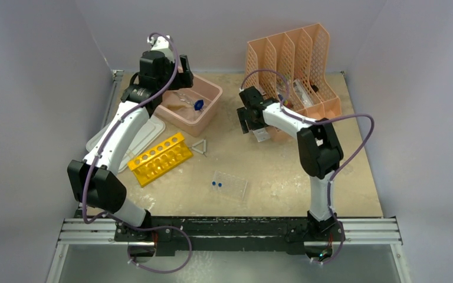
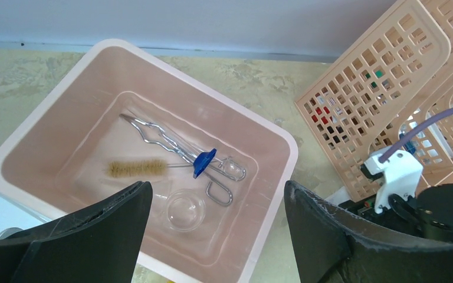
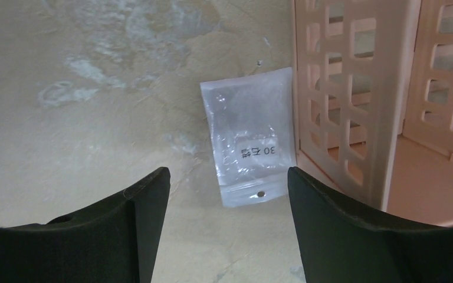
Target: Organize the chemistry lab equipment
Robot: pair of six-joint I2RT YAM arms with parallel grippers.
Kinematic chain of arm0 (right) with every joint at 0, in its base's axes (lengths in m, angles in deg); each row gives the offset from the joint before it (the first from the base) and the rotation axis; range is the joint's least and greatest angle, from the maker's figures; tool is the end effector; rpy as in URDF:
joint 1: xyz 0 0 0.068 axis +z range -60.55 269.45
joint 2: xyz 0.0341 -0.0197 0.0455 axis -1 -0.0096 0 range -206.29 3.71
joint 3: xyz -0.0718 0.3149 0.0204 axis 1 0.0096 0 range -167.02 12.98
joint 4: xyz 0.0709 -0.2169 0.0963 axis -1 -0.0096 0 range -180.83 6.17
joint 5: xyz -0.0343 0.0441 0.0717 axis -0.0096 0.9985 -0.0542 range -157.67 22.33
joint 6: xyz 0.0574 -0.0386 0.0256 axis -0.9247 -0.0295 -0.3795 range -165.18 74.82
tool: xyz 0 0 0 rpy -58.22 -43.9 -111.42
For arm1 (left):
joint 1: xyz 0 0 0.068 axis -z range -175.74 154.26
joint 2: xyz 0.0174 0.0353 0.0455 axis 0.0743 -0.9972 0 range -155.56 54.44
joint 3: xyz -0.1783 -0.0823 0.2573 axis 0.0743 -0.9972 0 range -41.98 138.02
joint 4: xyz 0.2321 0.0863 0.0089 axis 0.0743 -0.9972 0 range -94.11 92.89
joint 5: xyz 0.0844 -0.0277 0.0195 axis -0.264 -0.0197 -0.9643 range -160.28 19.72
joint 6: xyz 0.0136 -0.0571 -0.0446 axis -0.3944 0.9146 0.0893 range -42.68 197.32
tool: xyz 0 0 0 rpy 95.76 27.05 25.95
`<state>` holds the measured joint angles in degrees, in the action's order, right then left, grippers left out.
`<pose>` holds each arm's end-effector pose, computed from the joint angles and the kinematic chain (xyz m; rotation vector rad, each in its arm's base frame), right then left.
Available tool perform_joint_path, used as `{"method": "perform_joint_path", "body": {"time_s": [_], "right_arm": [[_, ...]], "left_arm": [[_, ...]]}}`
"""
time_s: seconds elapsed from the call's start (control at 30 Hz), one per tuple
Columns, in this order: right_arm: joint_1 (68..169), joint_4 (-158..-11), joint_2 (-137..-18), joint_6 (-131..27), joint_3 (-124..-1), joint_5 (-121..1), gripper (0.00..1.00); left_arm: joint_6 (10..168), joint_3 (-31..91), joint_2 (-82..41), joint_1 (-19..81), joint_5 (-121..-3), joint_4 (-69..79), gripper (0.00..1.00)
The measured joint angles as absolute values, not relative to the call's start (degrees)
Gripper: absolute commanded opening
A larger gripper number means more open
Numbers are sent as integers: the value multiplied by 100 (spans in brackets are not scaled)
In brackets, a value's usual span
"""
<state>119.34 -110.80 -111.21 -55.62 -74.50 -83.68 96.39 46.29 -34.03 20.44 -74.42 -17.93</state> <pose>0.4097 0.2159 0.2391 -0.3069 2.4495 -0.0528 0.3552 -0.0984 0.4403 -0.0975 1.9492 -0.3387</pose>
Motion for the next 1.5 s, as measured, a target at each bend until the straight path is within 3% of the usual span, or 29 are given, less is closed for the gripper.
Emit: {"method": "perform_joint_path", "body": {"time_s": [0.43, 0.7, 0.9, 1.13, 1.27, 1.5], "right_arm": [[12122, -11222, -11593, -4993, -7546, -9331, 65], [12220, -11082, -11636, -4639, -7452, -9699, 37], [12316, -10911, -11741, -4405, -7398, -9911, 27], [12332, -10809, -11818, -4355, -7398, -9978, 0], [12332, -10817, -11818, -4368, -7398, -9917, 0], [12262, -10830, -11556, -4523, -7306, -9272, 0]], "left_arm": [[9619, 4629, -3405, 2044, -7372, -1907, 81], [9591, 4629, -3438, 2044, -7368, -1905, 81], [9573, 4629, -3477, 2044, -7368, -1905, 81], [9549, 4629, -3482, 2044, -7370, -1905, 81], [9518, 4629, -3482, 2044, -7372, -1905, 82], [9560, 4594, -3475, 2040, -7521, -1848, 99]]}}
